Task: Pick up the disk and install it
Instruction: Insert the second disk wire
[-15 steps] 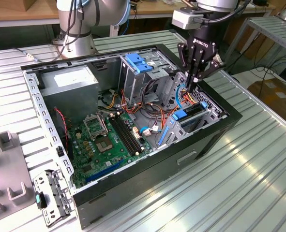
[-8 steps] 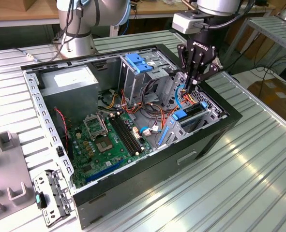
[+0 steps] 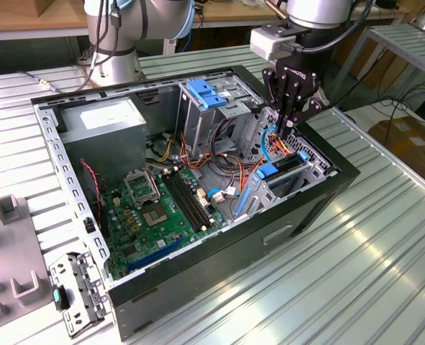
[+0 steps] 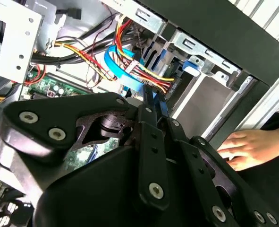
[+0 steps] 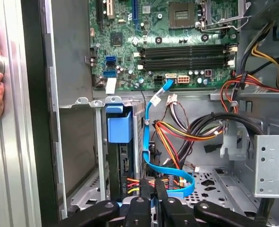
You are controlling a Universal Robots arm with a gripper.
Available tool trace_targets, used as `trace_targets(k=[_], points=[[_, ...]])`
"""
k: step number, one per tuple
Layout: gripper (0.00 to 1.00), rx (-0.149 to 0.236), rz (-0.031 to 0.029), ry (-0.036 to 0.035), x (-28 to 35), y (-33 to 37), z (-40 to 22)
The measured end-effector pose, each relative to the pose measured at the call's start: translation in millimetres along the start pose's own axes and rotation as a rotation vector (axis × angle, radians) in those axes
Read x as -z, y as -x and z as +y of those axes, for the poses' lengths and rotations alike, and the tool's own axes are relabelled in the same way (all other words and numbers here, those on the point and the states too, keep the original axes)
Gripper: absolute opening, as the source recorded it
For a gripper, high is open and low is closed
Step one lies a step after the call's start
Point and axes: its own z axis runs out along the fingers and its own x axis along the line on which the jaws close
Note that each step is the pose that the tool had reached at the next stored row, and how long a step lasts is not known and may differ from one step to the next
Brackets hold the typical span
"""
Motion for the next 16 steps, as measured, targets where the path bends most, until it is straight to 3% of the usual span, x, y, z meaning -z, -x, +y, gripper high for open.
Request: trace_targets(k=[1, 2, 4, 6, 7, 8, 10, 11, 14, 16], points=[[0.16, -0.001, -0.0006, -0.0151, -0.4, -0.9, 2.1], [0.16, -0.001, -0.0022, -0.0220, -0.5, -1.7, 3.8], [0.16, 0.000, -0.0101, -0.0241, -0.4, -2.4, 10.2], [0.16, 0.000, -0.0139, -0.0248, -0.3, -3.3, 13.9], [0.16, -0.001, -0.0238, -0.0256, -0.8, -5.8, 16.5], [0.16, -0.002, -0.0375, -0.0257, -1.6, -8.9, 17.4], [0.16, -0.004, -0.0532, -0.0257, -2.7, -13.4, 18.3], [0.16, -0.006, -0.0631, -0.0263, -4.2, -19.0, 18.9], [0.16, -0.009, -0.0859, -0.0307, -9.0, -34.8, 21.4], [0.16, -0.011, -0.0986, -0.0344, -10.8, -40.8, 23.5]])
